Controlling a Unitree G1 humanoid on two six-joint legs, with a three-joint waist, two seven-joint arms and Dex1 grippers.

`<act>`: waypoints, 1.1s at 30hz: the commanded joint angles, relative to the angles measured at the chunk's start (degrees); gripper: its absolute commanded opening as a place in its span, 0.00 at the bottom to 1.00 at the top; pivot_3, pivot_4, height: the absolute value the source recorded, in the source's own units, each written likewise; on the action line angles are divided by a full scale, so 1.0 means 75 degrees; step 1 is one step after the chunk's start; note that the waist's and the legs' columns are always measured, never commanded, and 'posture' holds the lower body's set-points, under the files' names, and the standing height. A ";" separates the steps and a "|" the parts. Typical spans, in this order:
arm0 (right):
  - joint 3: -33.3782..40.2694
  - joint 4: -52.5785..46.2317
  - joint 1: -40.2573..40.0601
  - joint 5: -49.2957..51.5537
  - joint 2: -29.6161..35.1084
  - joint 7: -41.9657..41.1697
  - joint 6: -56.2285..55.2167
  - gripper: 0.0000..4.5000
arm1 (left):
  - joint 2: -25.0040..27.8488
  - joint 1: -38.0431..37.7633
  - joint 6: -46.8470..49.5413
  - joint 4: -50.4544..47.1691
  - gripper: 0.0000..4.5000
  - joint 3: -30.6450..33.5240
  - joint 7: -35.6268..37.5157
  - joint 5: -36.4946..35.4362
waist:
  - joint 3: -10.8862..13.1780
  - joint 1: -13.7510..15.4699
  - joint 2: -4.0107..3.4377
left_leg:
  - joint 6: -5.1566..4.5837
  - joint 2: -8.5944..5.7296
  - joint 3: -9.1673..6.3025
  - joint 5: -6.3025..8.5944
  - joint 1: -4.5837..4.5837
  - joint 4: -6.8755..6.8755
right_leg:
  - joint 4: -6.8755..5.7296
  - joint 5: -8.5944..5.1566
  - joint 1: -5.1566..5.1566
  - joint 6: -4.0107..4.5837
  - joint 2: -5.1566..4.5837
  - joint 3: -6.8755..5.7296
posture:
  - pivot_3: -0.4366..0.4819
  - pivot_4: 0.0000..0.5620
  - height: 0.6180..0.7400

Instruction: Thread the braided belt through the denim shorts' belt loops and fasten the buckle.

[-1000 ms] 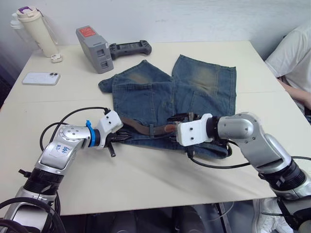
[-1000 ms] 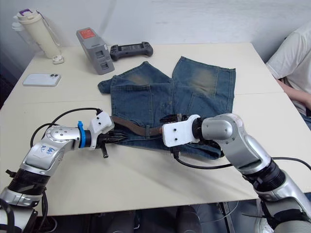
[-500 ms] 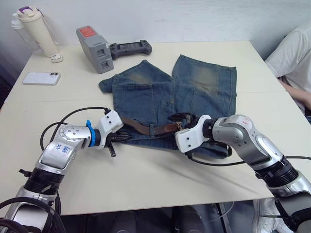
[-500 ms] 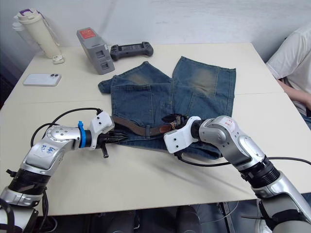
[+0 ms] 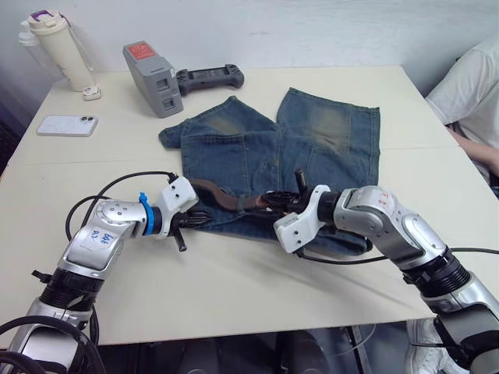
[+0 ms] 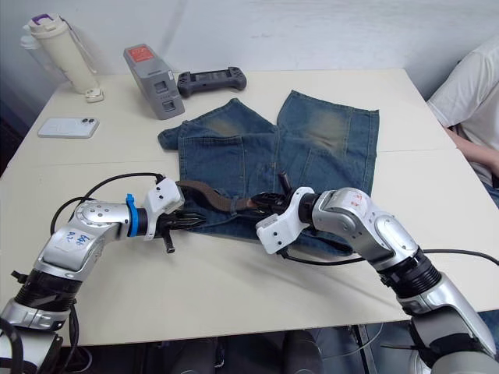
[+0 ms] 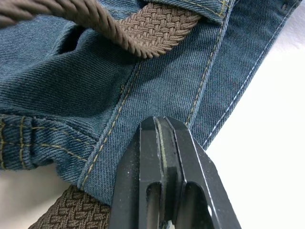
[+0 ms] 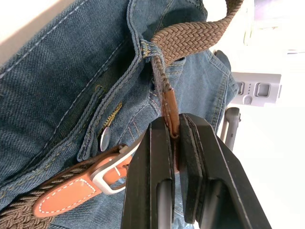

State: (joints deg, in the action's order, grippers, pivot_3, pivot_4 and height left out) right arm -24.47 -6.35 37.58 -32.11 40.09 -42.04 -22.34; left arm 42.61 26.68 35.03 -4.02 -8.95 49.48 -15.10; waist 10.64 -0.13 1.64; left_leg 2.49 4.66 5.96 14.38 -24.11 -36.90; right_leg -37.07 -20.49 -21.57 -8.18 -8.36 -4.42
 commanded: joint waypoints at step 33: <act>0.1229 0.0708 0.1311 0.3382 0.1317 -0.1870 -0.1268 0.00 | 0.0828 -0.0728 0.1220 -0.0968 0.21 0.1163 0.1351 -0.1416 | 0.0009 -0.0087 -0.0017 | 0.0000 0.0008 0.0007 0.0000 0.0003 0.0001 | -0.0003 -0.0001 -0.0006 0.0001 0.0001 0.0003 | 0.48 0.27 1.00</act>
State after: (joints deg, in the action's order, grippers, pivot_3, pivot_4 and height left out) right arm -17.13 2.01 47.35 -9.01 50.02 -55.65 -33.16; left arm 47.41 21.40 41.64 -8.91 -3.41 57.41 -22.23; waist 10.70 -0.78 1.51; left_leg 2.49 4.71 6.01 14.38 -24.10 -36.90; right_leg -37.09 -20.50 -21.61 -8.18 -8.36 -4.40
